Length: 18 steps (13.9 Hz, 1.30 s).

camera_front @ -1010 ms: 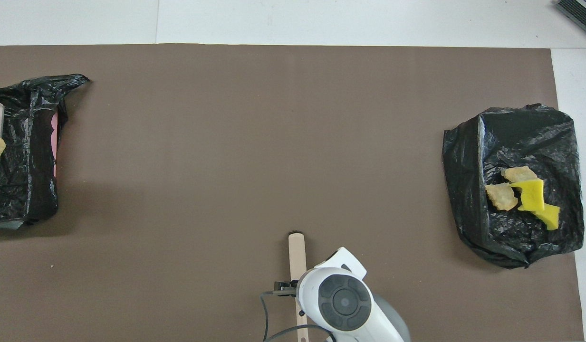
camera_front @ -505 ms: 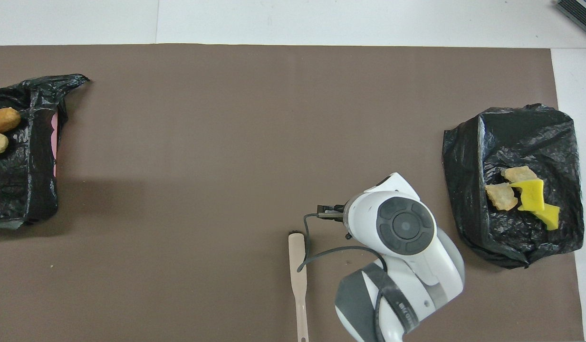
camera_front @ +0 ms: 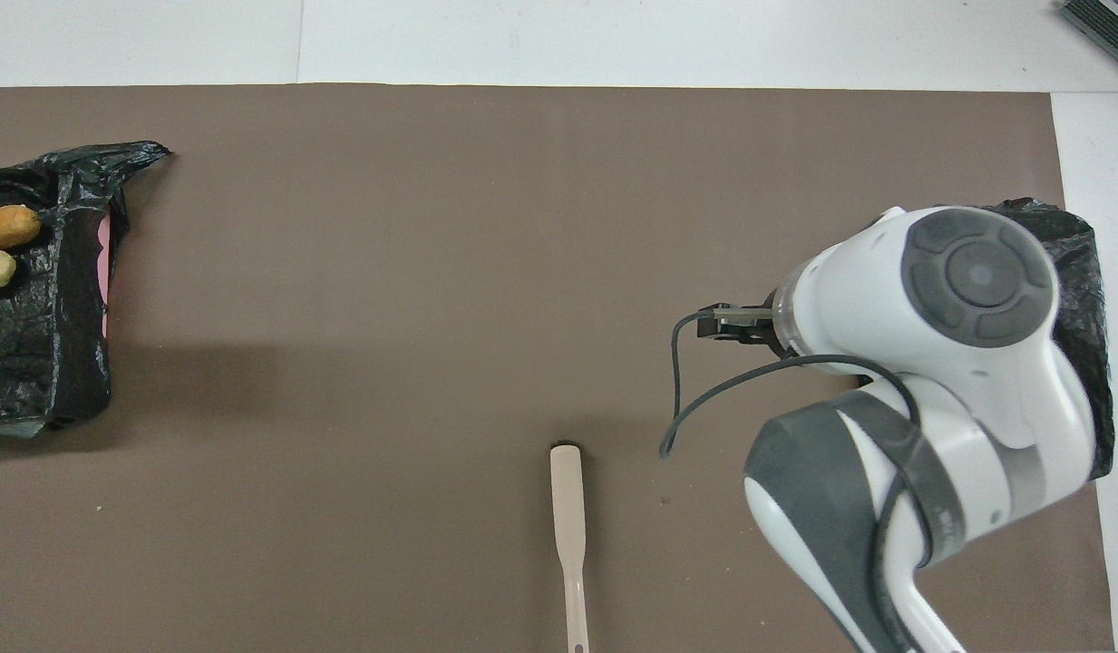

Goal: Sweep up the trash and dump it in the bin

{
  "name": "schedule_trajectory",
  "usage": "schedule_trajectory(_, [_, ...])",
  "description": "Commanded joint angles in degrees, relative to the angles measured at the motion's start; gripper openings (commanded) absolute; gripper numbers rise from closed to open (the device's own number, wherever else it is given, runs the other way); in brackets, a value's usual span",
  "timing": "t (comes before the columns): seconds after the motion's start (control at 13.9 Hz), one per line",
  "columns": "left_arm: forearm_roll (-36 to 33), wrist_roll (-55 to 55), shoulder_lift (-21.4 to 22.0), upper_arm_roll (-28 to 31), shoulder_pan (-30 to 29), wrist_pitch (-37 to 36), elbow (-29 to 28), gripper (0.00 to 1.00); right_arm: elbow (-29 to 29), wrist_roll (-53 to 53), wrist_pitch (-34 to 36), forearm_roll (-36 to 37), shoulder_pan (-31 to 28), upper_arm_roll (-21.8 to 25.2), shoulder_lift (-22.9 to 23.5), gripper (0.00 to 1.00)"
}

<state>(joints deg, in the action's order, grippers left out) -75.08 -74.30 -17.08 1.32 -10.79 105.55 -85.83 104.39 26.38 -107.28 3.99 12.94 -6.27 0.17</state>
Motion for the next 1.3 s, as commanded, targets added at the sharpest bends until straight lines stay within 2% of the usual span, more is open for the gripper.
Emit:
schedule_trajectory(0.0, [1.49, 1.26, 3.72, 0.18, 2.96, -4.54, -2.23, 0.00, -4.19, -2.47, 4.53, -0.30, -4.05, -0.58, -0.78, 1.00])
schedule_trajectory(0.22, [11.32, 1.26, 6.35, 0.09, 4.89, -7.89, -2.32, 0.00, -4.55, -2.48, 7.25, -2.49, -7.39, -0.50, -3.94, 1.00])
schedule_trajectory(0.43, [23.44, 3.62, 6.62, 0.09, 6.66, -11.41, -2.84, 0.00, -7.17, -3.61, 11.38, -3.81, -8.72, 0.82, -4.83, 1.00])
schedule_trajectory(0.58, [31.36, 4.86, 7.41, 0.09, 6.57, -10.98, -4.07, 0.00, -7.89, -5.19, 12.71, -5.13, -8.72, 3.53, -5.96, 1.00])
schedule_trajectory(0.79, [38.93, 7.22, 9.61, 0.09, 6.65, -10.36, -8.28, 0.00, -8.23, -10.98, 15.16, -5.31, -8.63, 6.96, -7.38, 1.00])
schedule_trajectory(1.08, [50.79, 19.60, 12.86, 0.00, 7.27, -6.24, -15.31, 0.00, -10.52, -22.57, 17.90, -3.82, -8.63, 11.54, -7.29, 1.00])
schedule_trajectory(1.23, [54.41, 27.23, 11.91, -0.09, 9.19, -6.58, -16.46, 0.00, -9.74, -25.15, 17.90, -1.99, -9.16, 11.63, -7.73, 1.00])
